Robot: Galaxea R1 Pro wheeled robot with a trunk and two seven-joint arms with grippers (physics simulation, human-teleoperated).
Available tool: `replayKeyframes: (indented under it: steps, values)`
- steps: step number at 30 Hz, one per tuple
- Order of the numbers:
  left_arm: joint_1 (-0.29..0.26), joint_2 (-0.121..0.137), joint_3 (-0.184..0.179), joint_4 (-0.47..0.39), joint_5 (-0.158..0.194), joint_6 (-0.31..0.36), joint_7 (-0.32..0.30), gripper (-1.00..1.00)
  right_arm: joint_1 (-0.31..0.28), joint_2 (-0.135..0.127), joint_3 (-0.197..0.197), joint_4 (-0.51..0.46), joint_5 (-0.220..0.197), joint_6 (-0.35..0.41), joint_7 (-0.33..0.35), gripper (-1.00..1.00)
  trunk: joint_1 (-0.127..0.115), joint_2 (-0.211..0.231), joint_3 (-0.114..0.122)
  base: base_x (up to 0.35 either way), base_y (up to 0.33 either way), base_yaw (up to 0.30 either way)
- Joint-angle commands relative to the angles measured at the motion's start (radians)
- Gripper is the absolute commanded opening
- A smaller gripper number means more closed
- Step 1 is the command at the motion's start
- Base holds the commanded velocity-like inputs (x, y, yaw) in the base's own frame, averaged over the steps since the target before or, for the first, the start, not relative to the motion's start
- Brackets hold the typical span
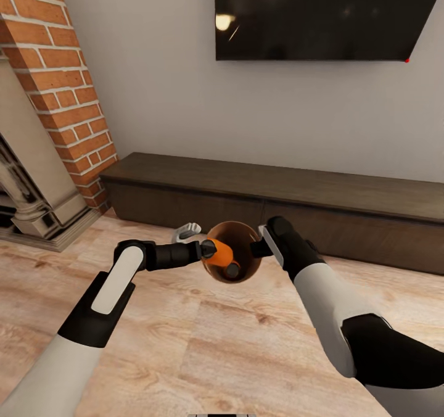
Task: Put the three can of soda from the living room inside the tash can in the kitchen.
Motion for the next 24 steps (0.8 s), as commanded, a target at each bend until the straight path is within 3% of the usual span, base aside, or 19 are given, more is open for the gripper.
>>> replayKeyframes:
  steps: [1, 6, 12, 19, 24]
  values:
    - [0.0, -0.001, 0.0, 0.0, -0.001, 0.0, 0.0, -1.0, 0.001, 0.003, 0.005, -0.002, -0.009, 0.0, 0.003, -1.0, 0.0, 0.0, 0.0, 0.0, 0.0, 0.0]
    - [0.0, -0.012, -0.001, 0.01, -0.013, -0.01, 0.0, -1.0, 0.011, 0.021, 0.038, -0.002, -0.01, 0.0, 0.003, -1.0, 0.0, 0.0, 0.0, 0.0, 0.0, 0.0]
    - [0.0, -0.02, -0.014, 0.054, -0.029, -0.043, -0.002, -1.0, 0.013, 0.029, 0.044, -0.003, -0.01, 0.0, 0.003, -1.0, 0.0, 0.0, 0.0, 0.0, 0.0, 0.0]
    - [-0.001, -0.029, -0.135, 0.2, -0.033, -0.169, -0.007, -1.0, 0.013, 0.032, 0.05, -0.003, -0.011, 0.0, 0.003, -1.0, 0.0, 0.0, 0.0, 0.0, 0.0, 0.0]
    - [-0.003, -0.035, -0.171, 0.27, -0.034, -0.222, -0.01, -1.0, 0.013, 0.032, 0.051, -0.003, -0.011, 0.0, 0.003, -1.0, 0.0, 0.0, 0.0, 0.0, 0.0, 0.0]
